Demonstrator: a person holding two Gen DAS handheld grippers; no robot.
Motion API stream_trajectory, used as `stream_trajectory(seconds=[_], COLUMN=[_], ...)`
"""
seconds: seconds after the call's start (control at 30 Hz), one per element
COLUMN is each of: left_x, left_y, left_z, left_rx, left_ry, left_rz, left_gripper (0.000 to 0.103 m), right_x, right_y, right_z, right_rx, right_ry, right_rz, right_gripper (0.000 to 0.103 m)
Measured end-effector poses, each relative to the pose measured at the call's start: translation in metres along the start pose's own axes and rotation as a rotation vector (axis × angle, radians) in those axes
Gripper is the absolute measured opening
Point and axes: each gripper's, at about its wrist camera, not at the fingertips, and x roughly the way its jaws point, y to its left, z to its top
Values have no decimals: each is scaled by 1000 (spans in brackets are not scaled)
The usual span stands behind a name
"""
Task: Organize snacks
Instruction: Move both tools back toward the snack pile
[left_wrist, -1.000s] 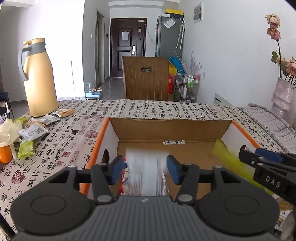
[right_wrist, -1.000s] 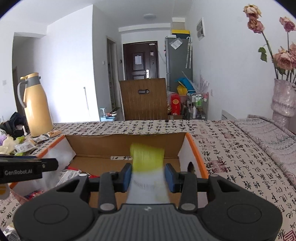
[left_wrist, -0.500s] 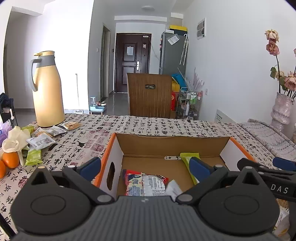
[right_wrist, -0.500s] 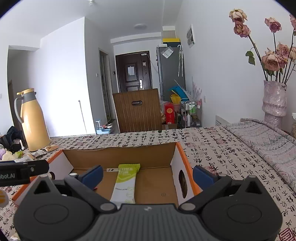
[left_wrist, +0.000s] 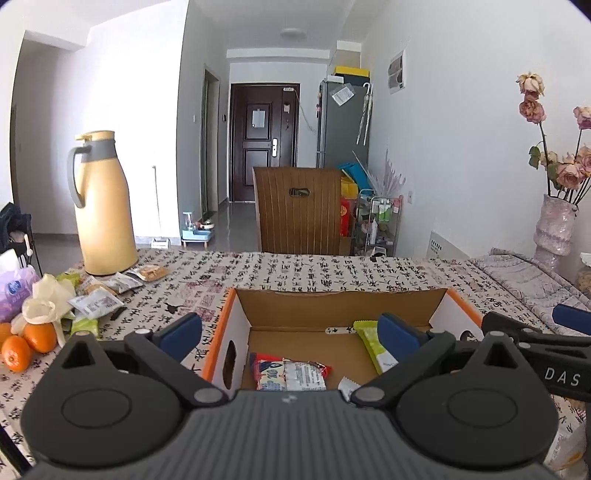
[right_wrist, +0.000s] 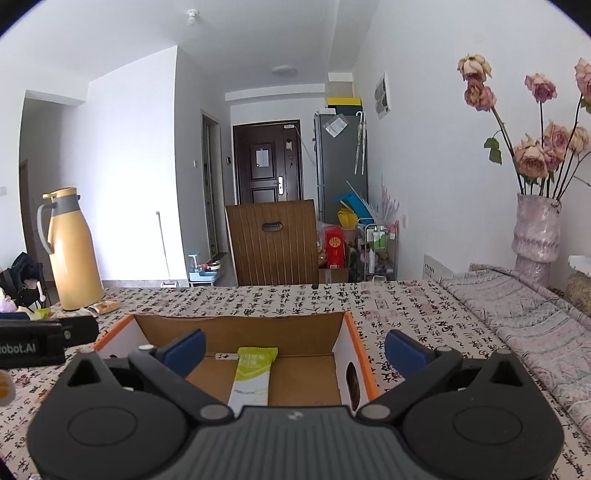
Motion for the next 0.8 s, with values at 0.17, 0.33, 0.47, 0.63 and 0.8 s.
stream_trajectory(seconds=[0.17,0.33,0.47,0.63,0.8], left_x=[-26,-52,-70,-90,-106], left_y=[2,4,7,11,17], left_z=[0,-9,-18,-33,-49], left_rx=[2,2,-3,-7,-11], left_ry=[-18,-22,-16,-3,16], left_rz=[-4,-15,-16,-17,-15], left_gripper=[103,103,103,103,103], right_x=[-23,-46,-63,-84,-102], right_y=[3,6,8,12,17], right_z=[2,-6,-16,-30,-44], right_rx=[-2,0,-2,-6,-16], right_ry=[-9,2,20,43,66], right_rz=[-1,5,7,15,18], right_gripper=[103,103,103,103,103])
